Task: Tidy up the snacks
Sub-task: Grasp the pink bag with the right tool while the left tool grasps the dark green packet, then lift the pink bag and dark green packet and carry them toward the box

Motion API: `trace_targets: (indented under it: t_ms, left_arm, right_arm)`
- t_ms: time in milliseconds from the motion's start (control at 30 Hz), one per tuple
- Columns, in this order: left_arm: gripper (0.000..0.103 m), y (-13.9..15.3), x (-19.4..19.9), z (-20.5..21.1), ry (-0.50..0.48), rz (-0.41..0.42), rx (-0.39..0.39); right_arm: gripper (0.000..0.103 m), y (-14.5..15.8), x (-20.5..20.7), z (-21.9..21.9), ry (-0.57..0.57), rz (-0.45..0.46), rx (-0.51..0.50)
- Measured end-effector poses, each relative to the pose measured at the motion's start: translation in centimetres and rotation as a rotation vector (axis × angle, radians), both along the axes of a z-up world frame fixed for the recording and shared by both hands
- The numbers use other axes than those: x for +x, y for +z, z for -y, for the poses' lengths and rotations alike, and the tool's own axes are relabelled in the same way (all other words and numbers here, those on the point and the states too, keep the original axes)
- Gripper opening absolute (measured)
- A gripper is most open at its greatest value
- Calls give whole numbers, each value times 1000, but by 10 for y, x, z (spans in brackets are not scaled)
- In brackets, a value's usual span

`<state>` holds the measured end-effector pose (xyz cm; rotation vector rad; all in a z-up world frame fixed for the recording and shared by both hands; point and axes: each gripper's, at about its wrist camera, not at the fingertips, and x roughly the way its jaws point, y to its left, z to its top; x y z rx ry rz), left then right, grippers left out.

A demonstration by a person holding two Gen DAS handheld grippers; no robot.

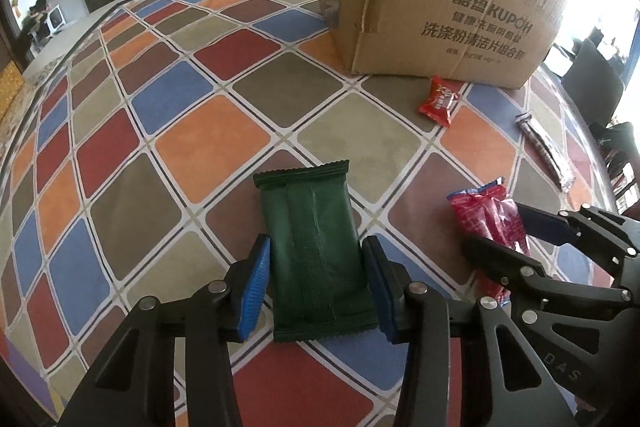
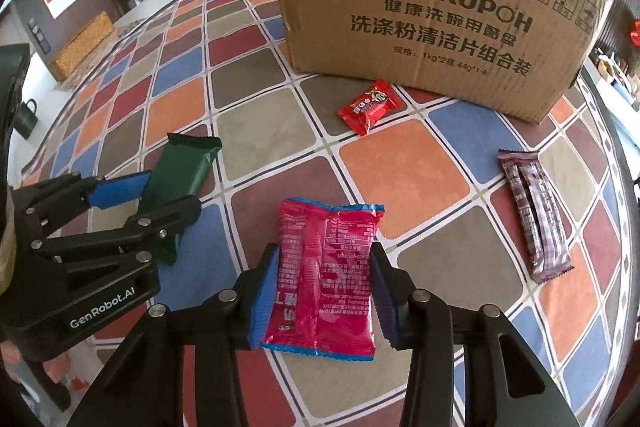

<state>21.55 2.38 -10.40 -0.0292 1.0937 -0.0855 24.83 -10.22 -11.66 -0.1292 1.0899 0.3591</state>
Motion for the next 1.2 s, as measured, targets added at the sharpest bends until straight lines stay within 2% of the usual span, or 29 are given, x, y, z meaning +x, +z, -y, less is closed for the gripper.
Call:
trace_targets:
  t_ms: [500, 1200]
  left_arm:
    - [45, 37, -8, 3, -11, 93, -30]
    - [45, 121, 2, 17, -39, 299, -87]
  right_arm:
    - [44, 33, -9, 17, -39, 65, 63]
    - [44, 112, -2, 45, -122, 262, 137]
